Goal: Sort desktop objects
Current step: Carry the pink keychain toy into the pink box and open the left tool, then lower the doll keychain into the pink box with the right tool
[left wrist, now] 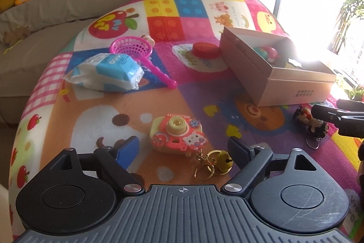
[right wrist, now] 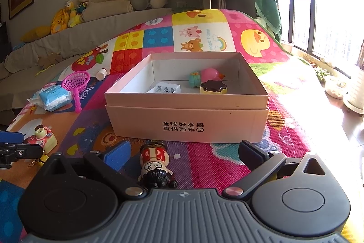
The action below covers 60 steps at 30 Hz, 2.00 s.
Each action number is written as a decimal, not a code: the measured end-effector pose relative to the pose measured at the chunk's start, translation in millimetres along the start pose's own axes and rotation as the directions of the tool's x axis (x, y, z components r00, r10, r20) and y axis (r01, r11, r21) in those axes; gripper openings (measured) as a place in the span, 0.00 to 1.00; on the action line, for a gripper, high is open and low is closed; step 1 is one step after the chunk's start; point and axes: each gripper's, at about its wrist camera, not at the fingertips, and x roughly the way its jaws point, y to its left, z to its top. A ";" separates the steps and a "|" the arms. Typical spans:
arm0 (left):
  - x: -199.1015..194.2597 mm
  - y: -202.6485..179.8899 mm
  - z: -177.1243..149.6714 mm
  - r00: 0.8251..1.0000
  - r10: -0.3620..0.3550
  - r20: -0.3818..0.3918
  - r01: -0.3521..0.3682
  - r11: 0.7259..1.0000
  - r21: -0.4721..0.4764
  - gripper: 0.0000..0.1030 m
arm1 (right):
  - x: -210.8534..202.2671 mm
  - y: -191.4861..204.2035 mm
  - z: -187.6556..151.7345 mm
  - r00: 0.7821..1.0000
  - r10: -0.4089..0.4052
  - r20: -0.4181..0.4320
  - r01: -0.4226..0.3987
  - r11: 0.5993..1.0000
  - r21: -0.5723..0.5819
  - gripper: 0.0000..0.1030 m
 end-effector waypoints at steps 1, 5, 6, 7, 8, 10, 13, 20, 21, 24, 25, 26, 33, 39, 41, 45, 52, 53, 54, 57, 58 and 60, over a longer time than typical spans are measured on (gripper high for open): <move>6.2 1.2 1.7 1.000 0.011 -0.007 -0.011 1.000 -0.007 0.87 | -0.8 1.5 0.1 1.000 -0.001 0.002 0.001 1.000 -0.007 0.98; 20.5 1.2 4.6 1.000 0.021 -0.019 -0.021 1.000 -0.009 0.85 | 1.7 17.0 1.5 0.999 0.030 -0.041 -0.034 0.996 -0.087 0.84; 21.4 0.2 3.8 1.000 0.015 -0.018 -0.015 1.000 -0.005 0.85 | 4.1 20.1 2.2 0.997 0.040 -0.064 -0.045 0.995 -0.091 0.81; 21.3 -1.6 2.8 1.000 0.010 -0.017 -0.010 1.000 0.000 0.85 | 6.6 23.5 2.7 0.995 0.045 -0.085 -0.053 0.994 -0.096 0.76; 20.6 -2.6 1.9 1.000 0.005 -0.015 -0.005 1.000 0.004 0.84 | 9.2 27.5 2.4 0.994 0.045 -0.104 -0.056 0.993 -0.107 0.70; 19.2 -2.3 0.3 1.000 0.004 -0.011 -0.004 1.000 0.003 0.82 | 12.8 32.6 1.7 0.990 0.043 -0.132 -0.059 0.990 -0.127 0.60; 17.7 0.6 1.3 1.000 0.021 -0.005 -0.021 1.000 -0.010 0.68 | 13.6 34.1 2.1 0.984 0.054 -0.168 -0.076 0.989 -0.125 0.38; 8.3 -7.2 2.7 1.000 0.002 0.002 -0.002 1.000 0.025 0.63 | -5.6 32.8 6.5 0.978 0.087 -0.191 -0.116 0.983 -0.143 0.31; 2.7 -9.9 6.6 1.000 -0.014 0.013 0.014 1.000 0.026 0.63 | -11.3 31.4 9.1 0.978 0.090 -0.186 -0.119 0.982 -0.150 0.31; -20.3 -22.3 34.4 0.991 -0.099 0.089 0.094 0.994 0.050 0.55 | -36.8 22.5 34.4 0.993 0.079 -0.092 -0.094 0.981 -0.171 0.27; -28.3 -29.1 47.4 0.984 -0.122 0.128 0.113 0.991 0.074 0.55 | -46.3 18.3 47.6 0.996 0.075 -0.047 -0.082 0.981 -0.173 0.14; -34.9 -36.6 60.1 0.976 -0.142 0.167 0.126 0.987 0.102 0.55 | -54.2 14.5 62.1 0.998 0.068 -0.008 -0.068 0.983 -0.171 0.04; -39.0 -92.4 126.6 0.922 -0.219 0.320 0.153 0.964 0.218 0.55 | -67.0 -13.9 110.0 0.991 0.025 0.130 -0.008 0.992 -0.128 0.04; -6.0 -128.0 149.5 0.911 -0.287 0.295 0.208 0.940 0.270 0.57 | -65.5 -45.5 83.7 0.998 -0.011 0.066 0.015 0.998 -0.065 0.04; 9.9 -134.4 150.5 0.922 -0.283 0.264 0.211 0.939 0.271 0.62 | -63.4 -52.4 72.8 0.999 -0.028 0.026 0.030 0.998 -0.060 0.16; 26.6 -129.2 135.8 0.947 -0.249 0.202 0.198 0.950 0.239 0.77 | -62.8 -60.4 46.3 0.998 -0.065 -0.001 0.065 0.997 -0.039 0.73; 19.7 -100.9 83.0 0.984 -0.136 0.111 0.114 0.976 0.186 0.93 | -33.7 -46.4 11.1 0.992 -0.049 -0.114 0.052 0.998 0.025 0.88; 16.2 -95.8 73.1 0.986 -0.135 0.093 0.117 0.978 0.175 0.95 | -27.5 -40.4 6.2 0.990 -0.050 -0.129 0.055 0.998 0.028 0.88; 14.6 -92.0 65.4 0.988 -0.131 0.080 0.117 0.980 0.163 0.96 | -21.6 -34.8 2.6 0.988 -0.059 -0.143 0.062 0.998 0.023 0.89; 12.0 -82.1 43.2 0.995 -0.096 0.032 0.092 0.988 0.125 0.98 | -7.0 -22.6 -2.9 0.980 -0.108 -0.168 0.109 0.994 -0.001 0.90; 12.3 -78.8 36.7 0.996 -0.087 0.017 0.085 0.989 0.118 0.99 | -3.8 -21.3 -3.6 0.977 -0.111 -0.181 0.112 0.994 -0.003 0.90; 10.9 -74.3 24.4 0.997 -0.070 -0.006 0.071 0.992 0.109 1.00 | 0.1 -19.7 -3.5 0.974 -0.118 -0.194 0.119 0.993 -0.002 0.87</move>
